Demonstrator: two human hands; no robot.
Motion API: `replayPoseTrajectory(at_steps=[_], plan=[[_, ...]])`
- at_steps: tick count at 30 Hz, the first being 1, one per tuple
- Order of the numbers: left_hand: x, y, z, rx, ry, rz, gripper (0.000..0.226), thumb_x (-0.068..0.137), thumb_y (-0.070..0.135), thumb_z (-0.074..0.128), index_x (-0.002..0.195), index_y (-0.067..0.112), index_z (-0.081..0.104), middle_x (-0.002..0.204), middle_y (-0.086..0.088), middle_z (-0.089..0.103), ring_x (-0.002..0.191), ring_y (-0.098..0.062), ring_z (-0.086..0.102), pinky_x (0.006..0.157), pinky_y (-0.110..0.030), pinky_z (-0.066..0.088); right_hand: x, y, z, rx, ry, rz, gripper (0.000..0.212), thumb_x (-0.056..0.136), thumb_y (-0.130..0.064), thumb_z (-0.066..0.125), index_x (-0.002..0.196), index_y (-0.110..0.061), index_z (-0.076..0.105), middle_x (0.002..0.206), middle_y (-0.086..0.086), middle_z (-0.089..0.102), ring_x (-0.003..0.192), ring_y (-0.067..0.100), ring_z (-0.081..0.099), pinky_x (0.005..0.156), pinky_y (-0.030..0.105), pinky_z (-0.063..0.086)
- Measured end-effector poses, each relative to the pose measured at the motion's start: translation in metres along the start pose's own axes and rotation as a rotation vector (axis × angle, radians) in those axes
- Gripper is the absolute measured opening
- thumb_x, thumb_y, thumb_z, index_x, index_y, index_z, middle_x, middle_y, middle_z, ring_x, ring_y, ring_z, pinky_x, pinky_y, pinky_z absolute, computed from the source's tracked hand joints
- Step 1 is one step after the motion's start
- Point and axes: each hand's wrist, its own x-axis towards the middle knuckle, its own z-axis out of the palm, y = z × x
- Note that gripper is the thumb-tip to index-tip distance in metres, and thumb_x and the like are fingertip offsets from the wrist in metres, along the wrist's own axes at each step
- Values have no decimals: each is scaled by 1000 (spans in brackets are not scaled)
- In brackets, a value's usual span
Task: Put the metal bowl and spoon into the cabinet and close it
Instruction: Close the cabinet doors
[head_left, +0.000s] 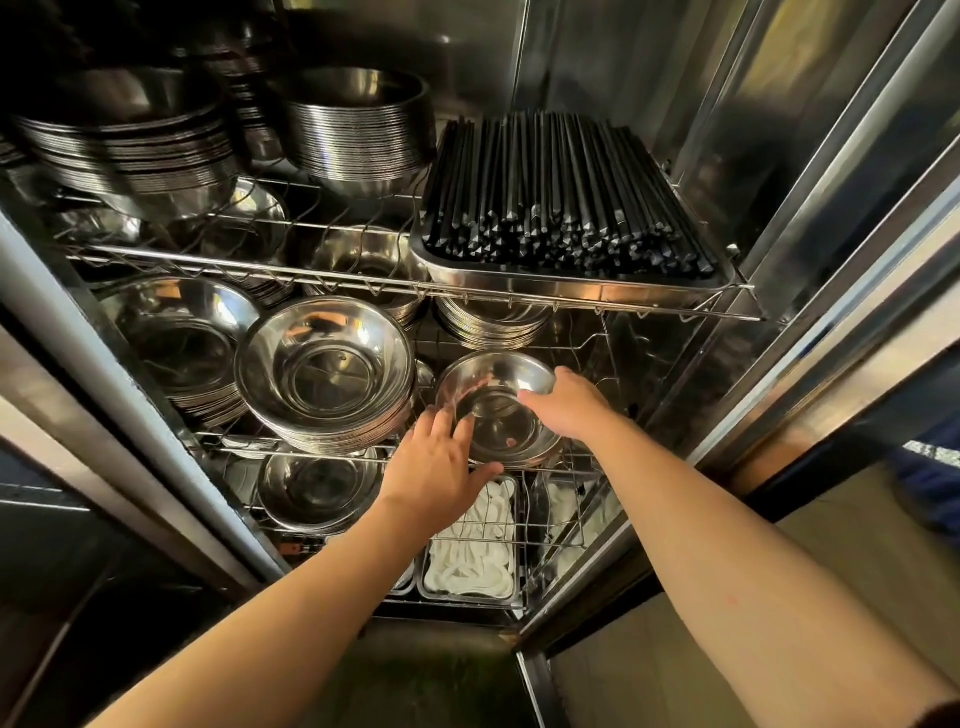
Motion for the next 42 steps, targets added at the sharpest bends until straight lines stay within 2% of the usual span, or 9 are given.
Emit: replayPoseTrajectory(at_steps=[10, 14, 18, 22, 26, 32, 35, 38, 42], plan=[[-7, -10, -3, -15, 0, 7, 74, 98, 62, 28, 150, 10, 33, 150, -15, 42, 138, -31, 37, 116, -43, 32, 1, -14, 7, -58, 9, -52, 69, 90, -56, 63, 138, -9, 47, 128, 10, 57, 90, 22, 55, 64, 31, 44], [-8, -9, -4, -52, 4, 1, 71, 98, 61, 32, 149, 11, 35, 150, -14, 43, 137, -31, 37, 115, -43, 34, 1, -13, 6, -49, 2, -56, 73, 90, -57, 63, 141, -9, 45, 133, 11, 55, 91, 22, 54, 69, 32, 46], [-7, -14, -4, -133, 4, -3, 71, 95, 61, 41, 148, 14, 39, 145, -9, 48, 134, -30, 41, 111, -42, 39, -3, -10, 4, -37, -9, -68, 78, 90, -56, 62, 148, -9, 39, 144, 12, 50, 117, 30, 56, 83, 35, 46], [-5, -25, -8, -202, 14, 20, 70, 93, 58, 52, 148, 16, 41, 144, -7, 50, 130, -27, 46, 110, -40, 41, -17, -7, -2, -57, 42, -112, 70, 92, -50, 62, 149, -16, 38, 144, 10, 49, 123, 32, 54, 94, 41, 48], [-5, -29, -16, -211, 25, 69, 64, 92, 55, 56, 144, 18, 47, 138, -6, 55, 125, -27, 51, 105, -40, 46, -48, 0, -15, -84, 100, -150, 58, 93, -47, 63, 143, -24, 45, 136, 4, 58, 119, 29, 58, 86, 39, 48], [-12, -16, -39, -294, 5, 202, 47, 92, 51, 59, 126, 19, 63, 119, -3, 69, 109, -26, 64, 88, -41, 55, -124, 22, -40, -33, 151, -140, 41, 96, -50, 57, 131, -28, 60, 124, -4, 68, 112, 16, 64, 90, 38, 54], [-24, 0, -50, -375, -50, 301, 40, 92, 52, 59, 120, 24, 66, 113, 4, 72, 100, -17, 69, 83, -34, 58, -169, 35, -49, -23, 243, -134, 35, 96, -47, 59, 124, -27, 66, 117, -11, 68, 104, 6, 63, 85, 27, 52], [-42, 24, -58, -402, -80, 409, 39, 92, 56, 56, 120, 31, 64, 112, 13, 72, 92, -8, 70, 83, -28, 56, -222, 51, -62, 26, 344, -143, 28, 96, -39, 64, 119, -23, 70, 101, -18, 61, 88, -11, 55, 74, 4, 37], [-76, 71, -74, -466, -56, 554, 38, 91, 57, 57, 121, 35, 64, 113, 18, 68, 100, 3, 63, 86, -13, 47, -309, 77, -88, 41, 500, -129, 22, 94, -33, 69, 115, -24, 72, 100, -21, 61, 86, -16, 54, 74, -2, 34]])
